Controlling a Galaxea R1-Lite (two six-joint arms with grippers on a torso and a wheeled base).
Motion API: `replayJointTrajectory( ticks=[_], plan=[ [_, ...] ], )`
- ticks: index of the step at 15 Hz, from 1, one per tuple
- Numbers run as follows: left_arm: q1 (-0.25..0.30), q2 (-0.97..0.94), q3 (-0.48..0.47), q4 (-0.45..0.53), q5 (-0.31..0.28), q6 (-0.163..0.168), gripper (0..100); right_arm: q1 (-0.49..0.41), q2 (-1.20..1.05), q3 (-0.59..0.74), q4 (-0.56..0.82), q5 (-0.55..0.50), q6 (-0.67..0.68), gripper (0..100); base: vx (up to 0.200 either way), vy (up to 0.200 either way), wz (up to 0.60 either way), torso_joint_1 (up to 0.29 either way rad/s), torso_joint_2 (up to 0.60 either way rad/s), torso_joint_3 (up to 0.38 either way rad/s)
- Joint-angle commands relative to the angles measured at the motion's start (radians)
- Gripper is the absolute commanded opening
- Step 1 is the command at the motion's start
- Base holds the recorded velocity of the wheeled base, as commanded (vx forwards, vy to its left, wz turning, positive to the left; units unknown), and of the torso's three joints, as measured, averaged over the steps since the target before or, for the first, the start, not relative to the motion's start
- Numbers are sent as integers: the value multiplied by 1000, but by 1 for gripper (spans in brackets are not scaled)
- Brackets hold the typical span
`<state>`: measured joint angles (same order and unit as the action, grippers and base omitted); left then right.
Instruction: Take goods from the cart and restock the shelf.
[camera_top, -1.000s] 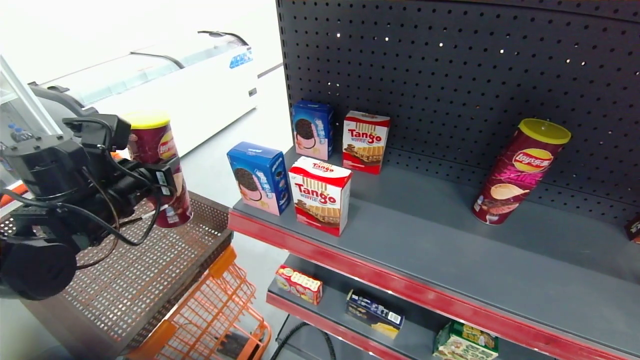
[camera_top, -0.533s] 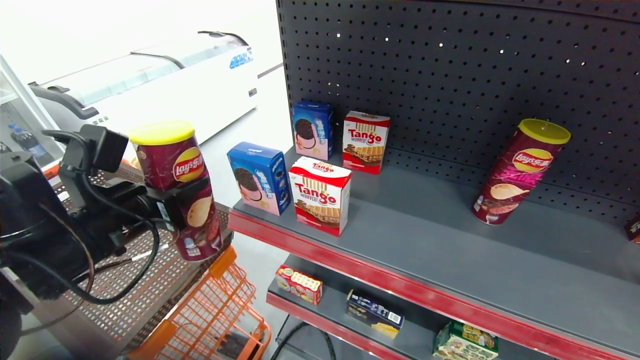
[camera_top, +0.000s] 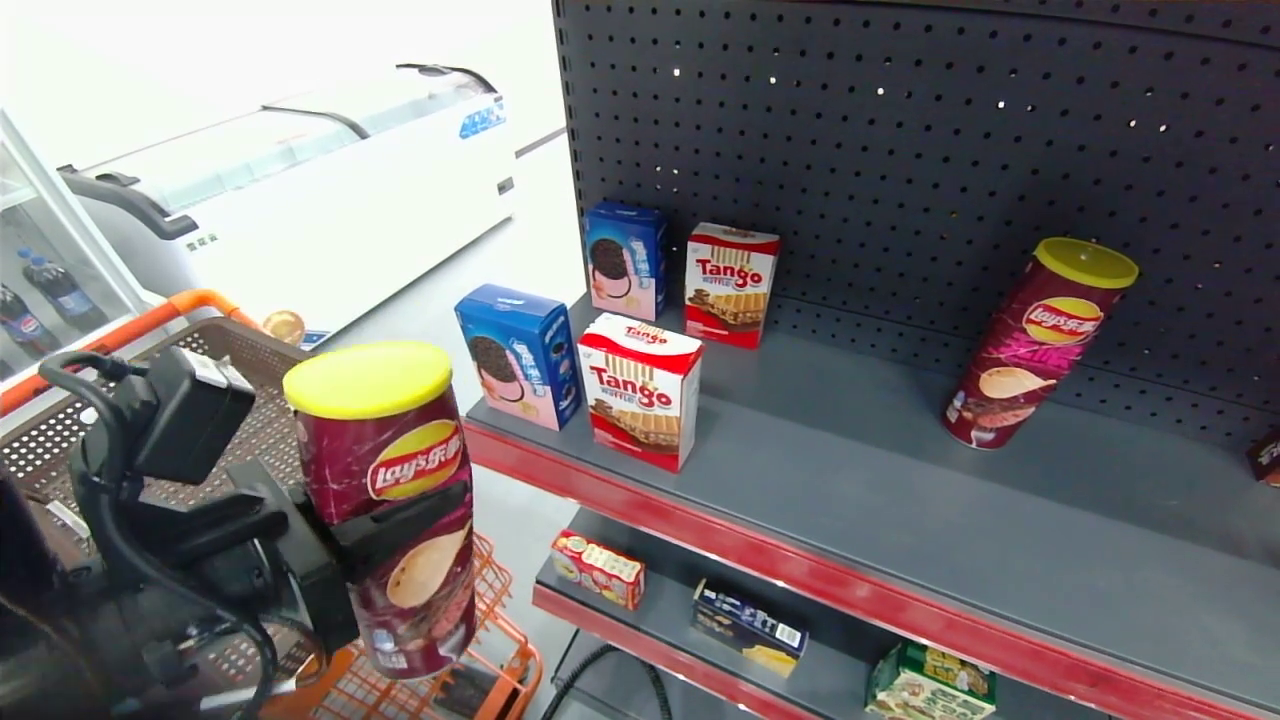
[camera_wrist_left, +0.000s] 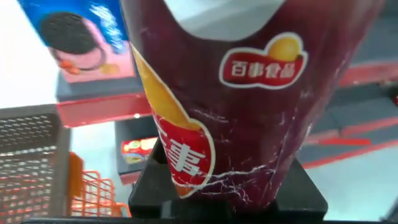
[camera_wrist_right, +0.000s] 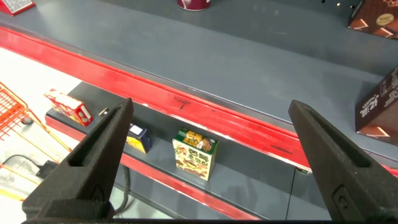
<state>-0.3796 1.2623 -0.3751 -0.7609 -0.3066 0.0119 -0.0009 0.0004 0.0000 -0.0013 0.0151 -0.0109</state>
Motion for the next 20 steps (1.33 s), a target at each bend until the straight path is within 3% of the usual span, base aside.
replayJointTrajectory(
  ticks=[1, 5, 8, 16, 20],
  plan=[
    [-51, -24, 25, -3, -3, 3, 0, -1, 0, 0, 0, 0, -1, 100, 0, 0, 0, 0, 0, 0],
    [-79, 72, -90, -25, -6, 3, 0, 1, 0, 0, 0, 0, 0, 100, 0, 0, 0, 0, 0, 0],
    [-107, 78, -77, -26, -8, 3, 0, 1, 0, 0, 0, 0, -3, 100, 0, 0, 0, 0, 0, 0],
    [-110, 63, -64, -26, -31, 2, 0, 1, 0, 0, 0, 2, -3, 100, 0, 0, 0, 0, 0, 0],
    [-108, 63, -64, -26, -32, 3, 0, 1, 0, 0, 0, 2, -4, 100, 0, 0, -600, 0, -6, 2]
  ],
)
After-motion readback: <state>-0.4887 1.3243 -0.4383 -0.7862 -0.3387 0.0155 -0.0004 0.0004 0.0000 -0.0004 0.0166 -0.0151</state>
